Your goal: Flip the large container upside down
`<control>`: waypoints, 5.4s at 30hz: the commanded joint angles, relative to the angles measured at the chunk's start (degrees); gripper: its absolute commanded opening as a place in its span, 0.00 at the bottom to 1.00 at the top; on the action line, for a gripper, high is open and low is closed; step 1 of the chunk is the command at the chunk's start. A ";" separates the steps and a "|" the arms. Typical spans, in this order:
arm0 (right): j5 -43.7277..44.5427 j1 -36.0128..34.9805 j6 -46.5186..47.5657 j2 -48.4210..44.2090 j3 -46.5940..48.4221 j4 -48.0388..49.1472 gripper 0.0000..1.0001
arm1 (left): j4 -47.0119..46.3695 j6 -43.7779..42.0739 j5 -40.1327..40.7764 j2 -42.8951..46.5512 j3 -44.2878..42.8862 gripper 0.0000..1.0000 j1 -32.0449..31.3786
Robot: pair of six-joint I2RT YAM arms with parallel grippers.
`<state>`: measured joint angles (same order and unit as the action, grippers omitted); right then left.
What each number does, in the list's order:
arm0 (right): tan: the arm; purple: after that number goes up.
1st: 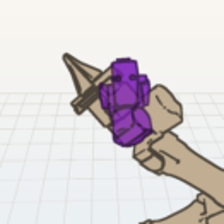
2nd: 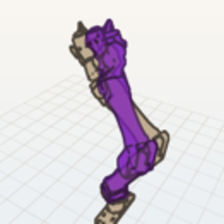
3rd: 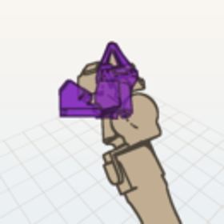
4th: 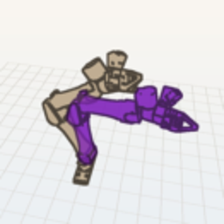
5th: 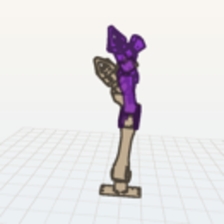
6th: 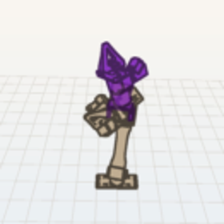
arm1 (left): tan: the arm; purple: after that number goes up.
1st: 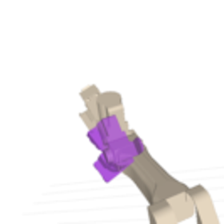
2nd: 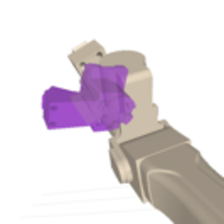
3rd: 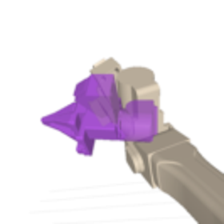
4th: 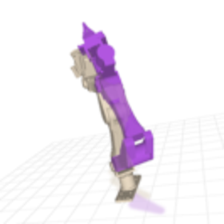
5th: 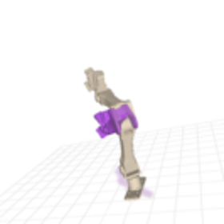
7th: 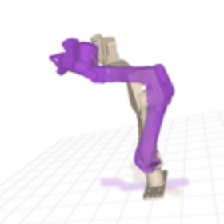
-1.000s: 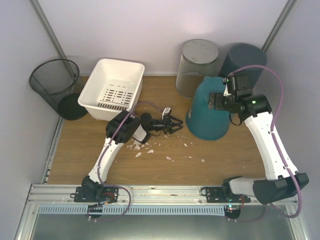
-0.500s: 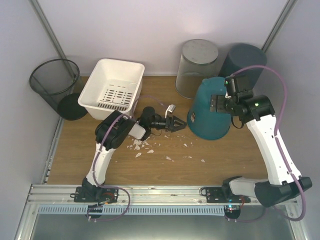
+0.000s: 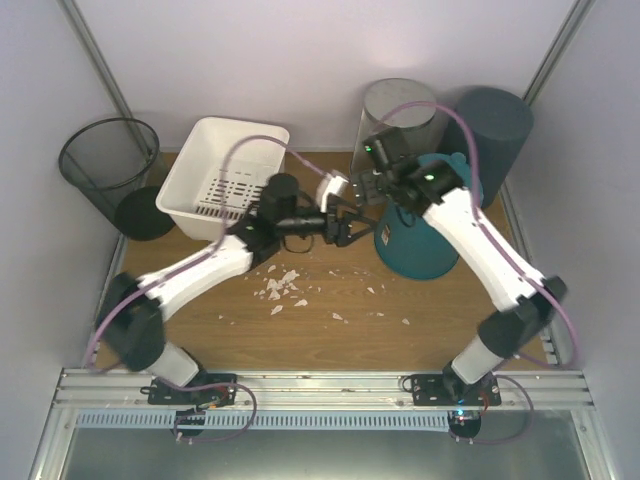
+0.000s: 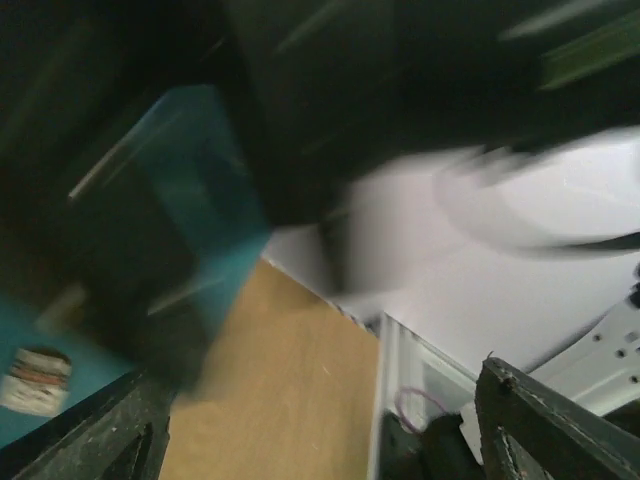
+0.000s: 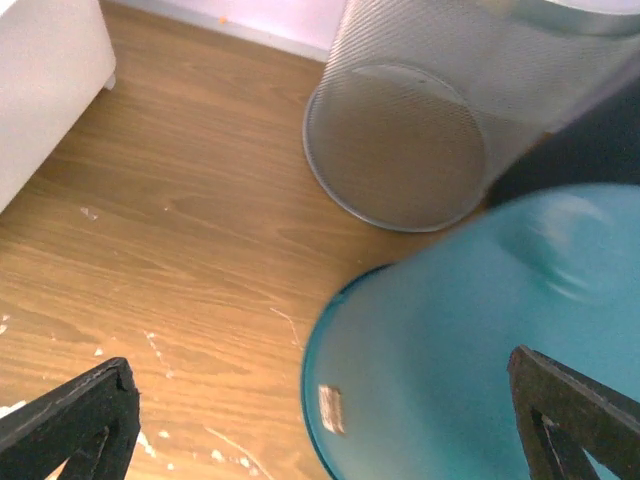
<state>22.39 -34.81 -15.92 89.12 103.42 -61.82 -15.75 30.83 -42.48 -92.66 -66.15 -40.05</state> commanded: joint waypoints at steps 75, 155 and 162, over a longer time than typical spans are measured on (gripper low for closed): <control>-22.00 28.26 13.37 -5.14 -36.48 27.83 1.00 | 72.16 -78.08 37.03 -6.88 -45.92 0.00 61.86; -14.36 28.57 2.83 -36.83 -5.59 -3.35 1.00 | -73.50 62.63 -11.39 -18.93 -3.88 0.00 14.92; -15.52 28.61 2.91 -36.45 -9.49 -1.81 1.00 | -81.82 68.59 -8.31 -24.02 -0.31 0.00 14.91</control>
<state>7.49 -6.68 -12.56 52.34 95.72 -65.10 -82.78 94.21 -56.23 -114.67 -67.42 -25.23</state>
